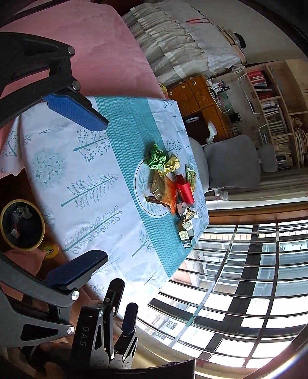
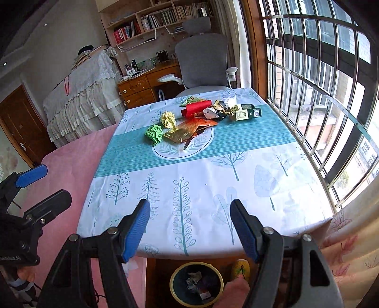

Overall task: Collect trash
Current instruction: 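Raise both open tools back toward the table, then grasp the orange snack bag with left tool while right tool grasps the gold wrapper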

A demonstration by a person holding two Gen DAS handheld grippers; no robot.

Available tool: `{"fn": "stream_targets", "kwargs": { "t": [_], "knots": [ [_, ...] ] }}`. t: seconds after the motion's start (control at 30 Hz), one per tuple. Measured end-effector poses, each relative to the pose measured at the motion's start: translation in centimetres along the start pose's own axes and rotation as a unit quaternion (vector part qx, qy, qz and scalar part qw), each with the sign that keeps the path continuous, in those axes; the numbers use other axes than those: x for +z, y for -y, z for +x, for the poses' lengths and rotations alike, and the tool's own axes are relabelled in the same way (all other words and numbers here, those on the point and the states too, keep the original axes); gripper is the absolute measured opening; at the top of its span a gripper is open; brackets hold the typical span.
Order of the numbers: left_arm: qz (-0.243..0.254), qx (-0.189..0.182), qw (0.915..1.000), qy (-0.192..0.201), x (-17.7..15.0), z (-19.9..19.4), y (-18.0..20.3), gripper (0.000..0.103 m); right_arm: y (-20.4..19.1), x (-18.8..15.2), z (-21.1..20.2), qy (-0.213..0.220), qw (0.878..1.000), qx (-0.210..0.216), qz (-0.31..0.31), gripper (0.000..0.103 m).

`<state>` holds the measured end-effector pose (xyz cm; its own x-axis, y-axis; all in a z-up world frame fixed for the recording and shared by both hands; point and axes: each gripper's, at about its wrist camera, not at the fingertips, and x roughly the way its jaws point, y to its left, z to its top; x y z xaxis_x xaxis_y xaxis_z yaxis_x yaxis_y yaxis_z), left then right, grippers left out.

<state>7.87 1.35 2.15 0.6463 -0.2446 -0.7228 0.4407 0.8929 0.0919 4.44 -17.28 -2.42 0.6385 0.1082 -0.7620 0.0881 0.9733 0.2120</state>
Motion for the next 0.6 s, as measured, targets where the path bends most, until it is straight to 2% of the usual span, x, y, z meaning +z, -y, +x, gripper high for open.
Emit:
{"fn": "stream_targets", "kwargs": {
  "t": [0.1, 0.2, 0.27, 0.4, 0.6],
  "knots": [
    [-0.002, 0.017, 0.9997, -0.020, 2.8, 5.0, 0.8, 0.100, 2.1, 3.4, 3.3, 0.001, 1.000, 0.015, -0.010, 0.070],
    [-0.015, 0.031, 0.9975, -0.063, 5.6, 10.8, 1.7, 0.100, 4.2, 7.0, 6.9, -0.014, 0.999, 0.017, -0.023, 0.070],
    [-0.020, 0.036, 0.9950, -0.091, 7.4, 14.7, 2.4, 0.100, 5.7, 9.2, 8.9, -0.024, 0.999, 0.034, -0.029, 0.070],
    [-0.012, 0.056, 0.9908, -0.122, 10.6, 22.0, 4.1, 0.100, 8.1, 12.9, 12.9, -0.035, 0.996, 0.042, -0.072, 0.070],
    [0.000, 0.090, 0.9804, -0.175, 13.0, 31.4, 4.4, 0.100, 10.1, 17.3, 18.6, -0.050, 0.991, 0.057, -0.111, 0.070]
  ]
}}
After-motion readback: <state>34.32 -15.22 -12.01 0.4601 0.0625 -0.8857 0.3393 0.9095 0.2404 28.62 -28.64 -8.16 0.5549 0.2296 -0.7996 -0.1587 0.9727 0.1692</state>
